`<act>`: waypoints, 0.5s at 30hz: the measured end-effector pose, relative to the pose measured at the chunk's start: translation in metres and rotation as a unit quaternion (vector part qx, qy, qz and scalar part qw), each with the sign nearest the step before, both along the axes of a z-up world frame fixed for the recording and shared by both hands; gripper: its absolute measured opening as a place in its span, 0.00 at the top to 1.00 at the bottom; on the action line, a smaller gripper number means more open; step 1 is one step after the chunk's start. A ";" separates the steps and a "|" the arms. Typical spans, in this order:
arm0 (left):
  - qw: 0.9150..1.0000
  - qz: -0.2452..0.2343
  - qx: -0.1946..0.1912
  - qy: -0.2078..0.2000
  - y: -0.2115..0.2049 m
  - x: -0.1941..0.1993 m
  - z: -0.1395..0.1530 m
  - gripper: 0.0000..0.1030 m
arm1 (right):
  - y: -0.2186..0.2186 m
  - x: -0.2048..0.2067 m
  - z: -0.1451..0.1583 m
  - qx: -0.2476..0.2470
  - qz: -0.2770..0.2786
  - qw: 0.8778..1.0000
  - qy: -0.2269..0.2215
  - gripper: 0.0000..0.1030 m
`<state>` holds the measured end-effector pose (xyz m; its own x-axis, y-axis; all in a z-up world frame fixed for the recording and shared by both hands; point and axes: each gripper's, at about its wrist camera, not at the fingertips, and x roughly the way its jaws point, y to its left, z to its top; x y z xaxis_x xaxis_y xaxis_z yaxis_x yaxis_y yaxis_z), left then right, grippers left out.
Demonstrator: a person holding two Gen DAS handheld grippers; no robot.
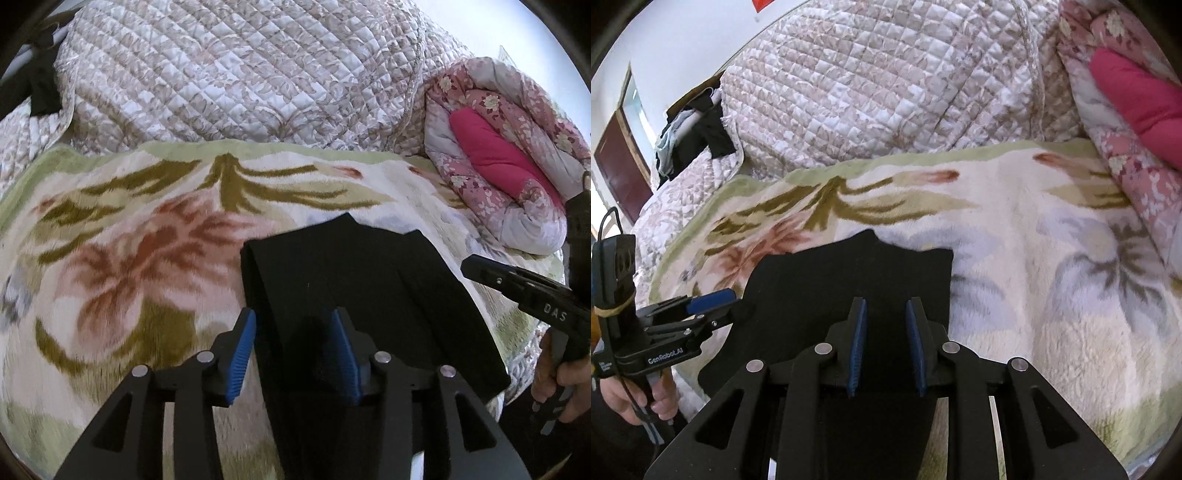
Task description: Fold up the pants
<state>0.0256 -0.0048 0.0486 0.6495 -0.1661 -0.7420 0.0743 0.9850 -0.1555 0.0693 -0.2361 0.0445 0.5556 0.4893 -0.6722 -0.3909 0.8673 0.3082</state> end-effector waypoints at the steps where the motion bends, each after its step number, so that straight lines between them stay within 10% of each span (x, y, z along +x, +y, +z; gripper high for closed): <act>1: 1.000 0.001 -0.004 0.001 0.003 -0.002 -0.001 0.54 | -0.001 0.001 -0.003 -0.001 0.000 1.000 0.006 0.73; 8: 0.999 0.020 -0.043 0.009 0.024 -0.005 -0.007 0.51 | -0.020 0.002 -0.012 0.023 -0.018 0.999 0.022 0.52; 15: 0.997 0.011 -0.077 0.024 0.025 0.000 -0.017 0.50 | -0.031 0.011 -0.029 0.077 -0.017 0.993 0.085 0.52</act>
